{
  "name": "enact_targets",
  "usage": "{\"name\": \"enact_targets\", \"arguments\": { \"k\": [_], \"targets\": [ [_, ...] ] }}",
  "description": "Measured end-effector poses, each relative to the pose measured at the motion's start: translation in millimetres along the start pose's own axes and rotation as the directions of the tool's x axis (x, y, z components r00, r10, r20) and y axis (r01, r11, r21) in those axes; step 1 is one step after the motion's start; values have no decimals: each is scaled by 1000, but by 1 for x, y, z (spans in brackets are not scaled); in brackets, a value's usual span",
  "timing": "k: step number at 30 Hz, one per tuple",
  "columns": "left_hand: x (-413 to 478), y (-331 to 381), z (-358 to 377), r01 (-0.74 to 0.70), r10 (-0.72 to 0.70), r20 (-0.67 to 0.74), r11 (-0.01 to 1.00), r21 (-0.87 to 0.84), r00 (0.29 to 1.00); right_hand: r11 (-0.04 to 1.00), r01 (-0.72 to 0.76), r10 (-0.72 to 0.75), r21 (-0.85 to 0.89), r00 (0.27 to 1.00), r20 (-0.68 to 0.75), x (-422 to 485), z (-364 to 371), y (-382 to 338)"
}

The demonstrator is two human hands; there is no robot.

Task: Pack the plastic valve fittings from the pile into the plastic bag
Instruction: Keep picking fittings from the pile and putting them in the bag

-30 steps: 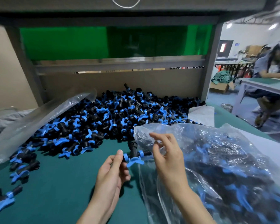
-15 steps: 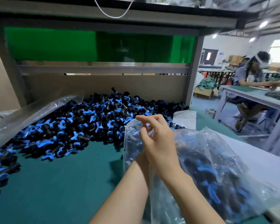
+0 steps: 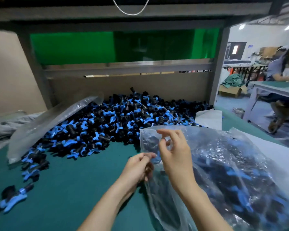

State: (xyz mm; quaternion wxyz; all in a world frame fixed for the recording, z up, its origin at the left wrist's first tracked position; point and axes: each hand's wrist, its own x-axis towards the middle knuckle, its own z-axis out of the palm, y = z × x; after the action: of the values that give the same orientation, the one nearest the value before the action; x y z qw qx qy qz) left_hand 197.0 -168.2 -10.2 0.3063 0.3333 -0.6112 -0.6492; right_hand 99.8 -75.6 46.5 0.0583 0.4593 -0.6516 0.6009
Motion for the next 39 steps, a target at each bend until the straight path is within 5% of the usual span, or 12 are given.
{"name": "enact_targets", "arguments": {
  "k": [4,8,18,24,27,31,39],
  "targets": [
    [-3,-18,-54,-101,173,-184,934,343,968,990,-69,75,-122,996,44,-22,23,25],
    [4,-29,-100,56,398,-412,660,750,820,968,-66,95,-243,989,110,-36,30,43],
    [56,-14,-120,223,442,-588,639,736,677,949,-84,133,-305,981,143,-33,29,57],
    [70,-16,-129,228,463,-561,596,770,686,951,-94,136,-294,983,125,-33,31,61],
    [68,-16,-130,167,446,-580,677,717,682,952,-103,145,-287,981,127,-33,30,62],
    [49,-15,-129,-94,373,-604,892,441,704,958,-99,148,-271,975,167,-33,28,61],
    [5,-9,-100,-321,293,-532,946,41,794,945,-53,120,-324,974,192,-34,27,60]
  ]
}}
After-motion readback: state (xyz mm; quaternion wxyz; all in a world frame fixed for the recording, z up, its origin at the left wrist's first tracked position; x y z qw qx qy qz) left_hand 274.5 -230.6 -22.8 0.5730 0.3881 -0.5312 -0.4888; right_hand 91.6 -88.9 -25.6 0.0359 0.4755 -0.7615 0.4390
